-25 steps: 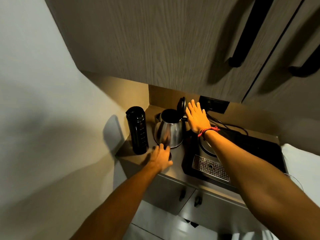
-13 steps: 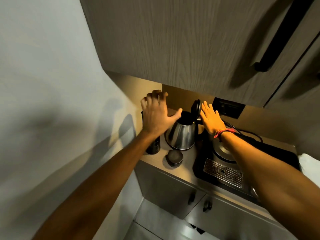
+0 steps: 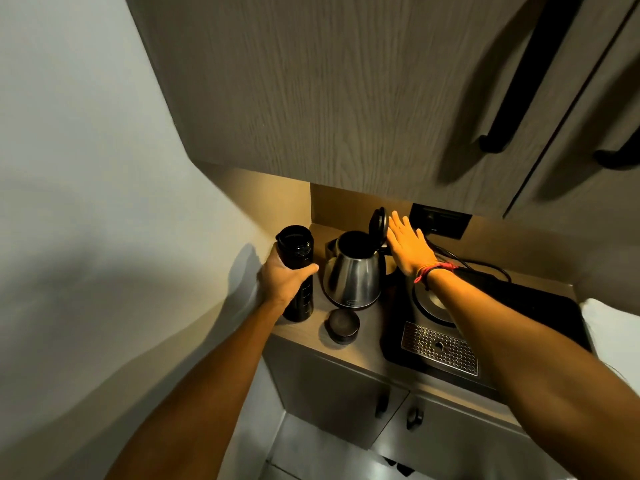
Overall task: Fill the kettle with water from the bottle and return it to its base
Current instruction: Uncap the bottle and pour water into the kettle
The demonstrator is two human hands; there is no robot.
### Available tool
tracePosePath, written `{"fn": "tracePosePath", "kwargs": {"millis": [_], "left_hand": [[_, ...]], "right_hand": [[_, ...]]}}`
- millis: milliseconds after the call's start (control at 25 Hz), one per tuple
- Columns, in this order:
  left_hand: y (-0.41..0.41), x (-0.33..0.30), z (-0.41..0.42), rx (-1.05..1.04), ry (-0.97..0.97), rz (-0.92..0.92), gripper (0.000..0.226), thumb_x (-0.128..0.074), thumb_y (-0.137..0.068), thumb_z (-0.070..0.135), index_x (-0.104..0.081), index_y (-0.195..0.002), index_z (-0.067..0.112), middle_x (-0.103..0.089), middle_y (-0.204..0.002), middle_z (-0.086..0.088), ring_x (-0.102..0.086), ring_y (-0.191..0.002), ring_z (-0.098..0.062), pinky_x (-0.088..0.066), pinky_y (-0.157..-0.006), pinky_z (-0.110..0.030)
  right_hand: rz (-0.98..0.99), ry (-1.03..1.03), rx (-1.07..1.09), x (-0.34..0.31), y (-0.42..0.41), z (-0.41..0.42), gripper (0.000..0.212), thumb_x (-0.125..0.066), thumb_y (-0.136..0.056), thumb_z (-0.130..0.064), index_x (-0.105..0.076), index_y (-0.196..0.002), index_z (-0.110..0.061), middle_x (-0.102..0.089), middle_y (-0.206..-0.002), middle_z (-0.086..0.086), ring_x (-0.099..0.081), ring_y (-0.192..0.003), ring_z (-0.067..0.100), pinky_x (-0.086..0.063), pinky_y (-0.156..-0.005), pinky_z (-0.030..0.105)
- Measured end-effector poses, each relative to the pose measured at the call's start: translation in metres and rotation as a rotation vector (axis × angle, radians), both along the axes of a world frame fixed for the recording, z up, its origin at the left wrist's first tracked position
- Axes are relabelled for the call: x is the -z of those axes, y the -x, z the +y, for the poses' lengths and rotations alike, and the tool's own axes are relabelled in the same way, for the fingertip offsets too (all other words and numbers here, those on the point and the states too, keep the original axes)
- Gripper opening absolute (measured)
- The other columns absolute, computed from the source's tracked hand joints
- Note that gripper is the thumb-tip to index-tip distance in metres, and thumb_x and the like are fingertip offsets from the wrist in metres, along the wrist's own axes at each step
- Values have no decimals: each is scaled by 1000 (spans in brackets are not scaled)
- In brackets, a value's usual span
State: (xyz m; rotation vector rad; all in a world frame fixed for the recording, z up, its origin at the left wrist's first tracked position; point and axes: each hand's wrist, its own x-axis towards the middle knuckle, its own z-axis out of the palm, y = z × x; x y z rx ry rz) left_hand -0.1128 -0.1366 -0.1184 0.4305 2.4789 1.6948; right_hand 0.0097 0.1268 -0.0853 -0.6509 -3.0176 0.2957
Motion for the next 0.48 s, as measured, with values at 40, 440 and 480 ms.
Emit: {"fn": "tracePosePath", "kwargs": {"millis": [40, 440, 480], "left_hand": [[-2, -5, 3, 15, 18, 20, 76, -92, -51, 39, -62, -120, 31, -71, -110, 9, -67, -104, -15, -56, -89, -33], [-4, -62, 33, 175, 504, 197, 75, -86, -58, 47, -57, -121, 18, -68, -107, -5, -66, -94, -26, -59, -79, -40], [-4, -67, 36, 178, 567, 220, 76, -84, -58, 49, -57, -121, 17, -68, -106, -7, -66, -93, -27, -59, -78, -42]], "right_hand": [[-6, -7, 2, 0, -1, -1, 62, -35, -100, -18, 0, -151, -16, 9, -162, 11, 6, -149, 36, -8, -119, 60], [-38, -14, 7, -4, -3, -8, 65, -38, -98, -13, 0, -151, -11, 10, -161, 14, 7, -149, 36, -10, -119, 60], [-36, -4, 5, -5, -2, -8, 64, -36, -98, -14, 1, -151, -11, 10, -161, 14, 7, -149, 36, -10, -119, 60]]}}
